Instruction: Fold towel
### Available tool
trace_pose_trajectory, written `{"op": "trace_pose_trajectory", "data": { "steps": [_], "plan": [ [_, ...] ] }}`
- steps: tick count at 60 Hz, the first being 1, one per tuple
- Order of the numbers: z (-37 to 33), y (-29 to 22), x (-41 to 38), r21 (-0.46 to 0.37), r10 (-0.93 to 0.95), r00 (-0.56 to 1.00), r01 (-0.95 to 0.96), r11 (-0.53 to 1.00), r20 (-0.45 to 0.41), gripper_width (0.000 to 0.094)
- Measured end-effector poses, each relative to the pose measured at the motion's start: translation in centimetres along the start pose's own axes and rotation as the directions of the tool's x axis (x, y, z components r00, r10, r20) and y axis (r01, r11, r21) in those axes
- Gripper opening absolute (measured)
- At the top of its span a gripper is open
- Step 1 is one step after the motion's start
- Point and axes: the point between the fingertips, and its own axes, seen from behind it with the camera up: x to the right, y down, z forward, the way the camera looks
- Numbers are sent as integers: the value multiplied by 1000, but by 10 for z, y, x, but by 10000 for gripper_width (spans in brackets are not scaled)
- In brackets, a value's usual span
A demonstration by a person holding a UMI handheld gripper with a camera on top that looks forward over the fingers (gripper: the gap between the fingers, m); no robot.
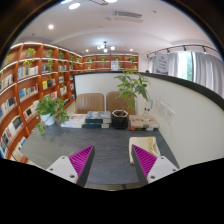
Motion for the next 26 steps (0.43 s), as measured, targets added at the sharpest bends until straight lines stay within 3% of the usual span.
{"op": "trace_pose_trajectory", "data": {
  "steps": [26],
  "plan": [
    [-32, 22, -43, -20, -7, 999, 8, 1000, 31, 733]
  ]
}}
